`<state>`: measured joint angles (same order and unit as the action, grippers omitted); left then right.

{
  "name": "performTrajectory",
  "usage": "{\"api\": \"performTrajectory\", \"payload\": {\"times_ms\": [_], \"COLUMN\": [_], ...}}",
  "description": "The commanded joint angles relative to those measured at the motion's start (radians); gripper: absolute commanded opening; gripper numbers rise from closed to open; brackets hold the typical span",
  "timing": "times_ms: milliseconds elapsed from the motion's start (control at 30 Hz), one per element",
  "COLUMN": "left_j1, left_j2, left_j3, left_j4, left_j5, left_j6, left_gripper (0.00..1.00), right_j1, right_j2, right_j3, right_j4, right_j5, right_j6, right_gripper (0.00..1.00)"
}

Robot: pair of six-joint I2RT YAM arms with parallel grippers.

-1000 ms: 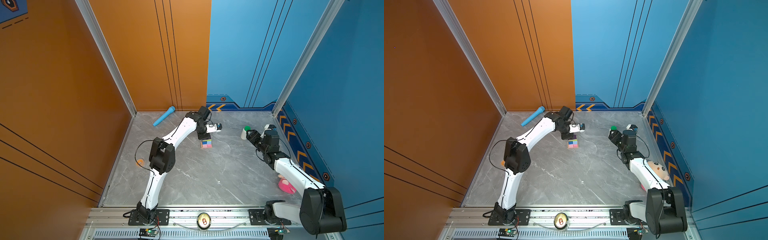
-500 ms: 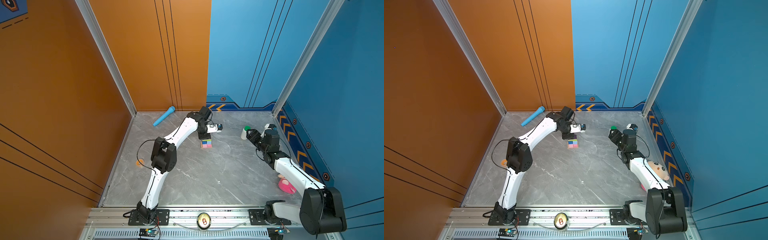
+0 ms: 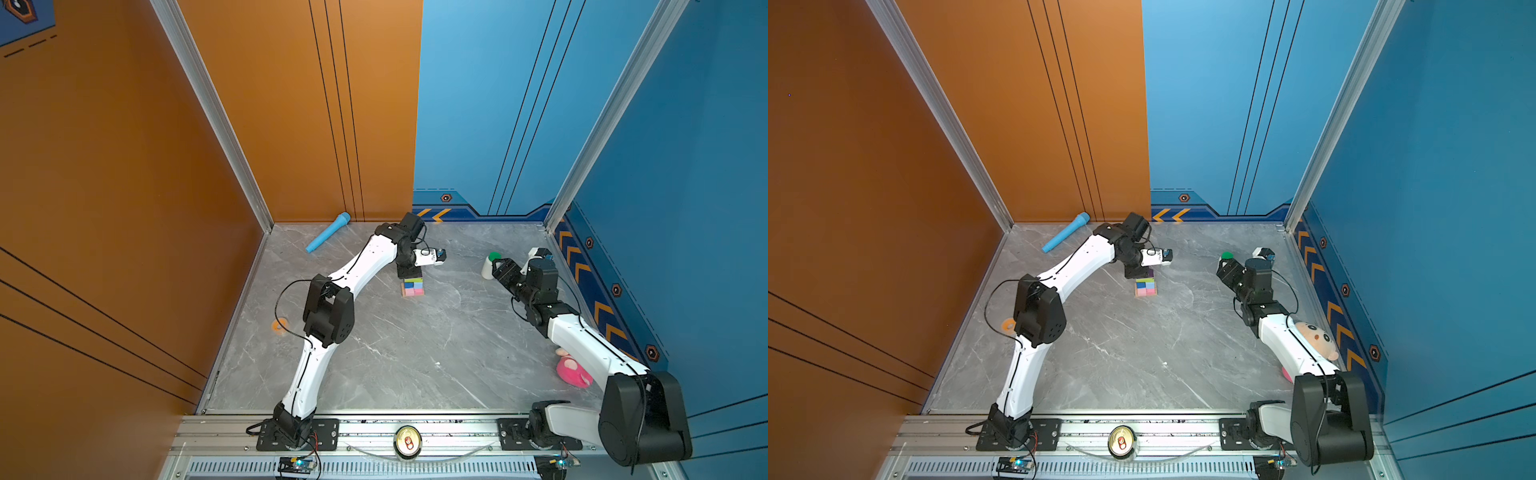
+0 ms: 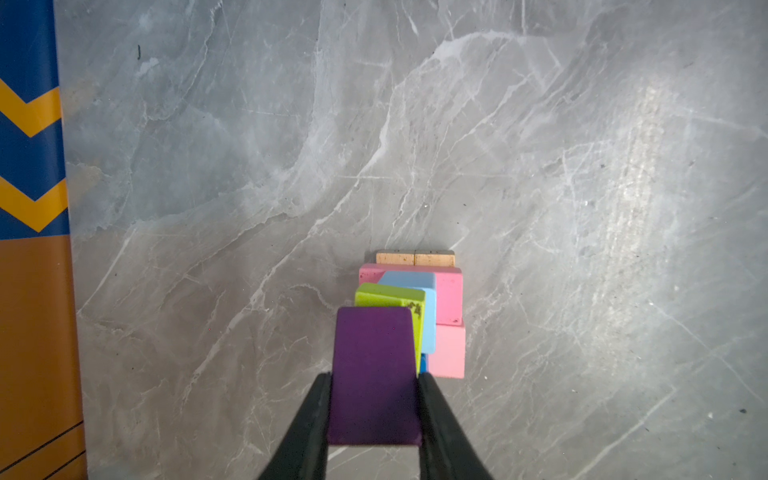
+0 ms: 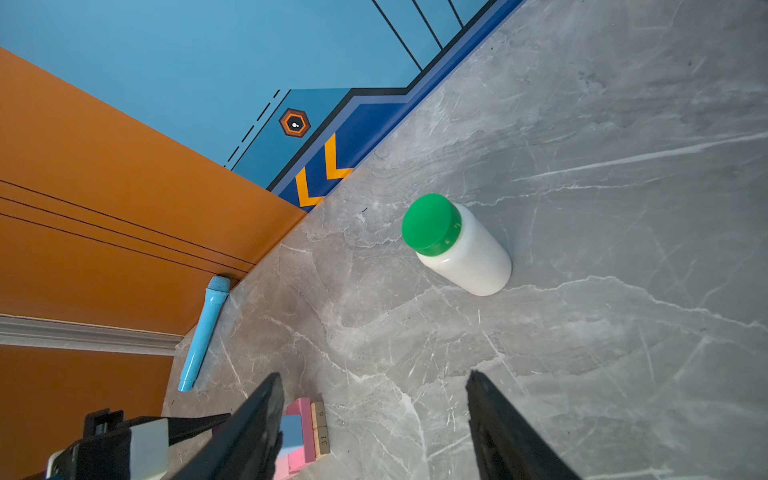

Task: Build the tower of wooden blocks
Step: 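Lower the purple block onto the lime green block with the left gripper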

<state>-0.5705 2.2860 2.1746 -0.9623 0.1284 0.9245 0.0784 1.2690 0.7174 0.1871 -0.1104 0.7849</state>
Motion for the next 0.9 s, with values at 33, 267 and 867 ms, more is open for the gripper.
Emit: {"api": "performTrajectory", "payload": {"times_ms": [33, 267, 867], "left_j1": [-0.003, -0.003, -0.011], "left_j2": [0.008, 0.012, 0.024], "left_j3": [0.01, 0.011, 0.025], "left_j4": [-0.032, -0.031, -0.029], "left_j5": [-0.013, -0.013, -0.016], "left_j6": [0.019, 0.018, 0.014], "left_gripper": [0.25, 0.3, 0.4], "right_j1": [-0.005, -0.005, -0.005], "right_j2": [0.004, 0.009, 0.015], "right_j3": [0.03, 0.031, 0.034], "right_j4": [0.01, 0.008, 0.005], "right_j5": [-0.017, -0.018, -0.021], "right_j6": [-0.004, -0.005, -0.006], "right_gripper": [0.71, 0.71, 0.71]}}
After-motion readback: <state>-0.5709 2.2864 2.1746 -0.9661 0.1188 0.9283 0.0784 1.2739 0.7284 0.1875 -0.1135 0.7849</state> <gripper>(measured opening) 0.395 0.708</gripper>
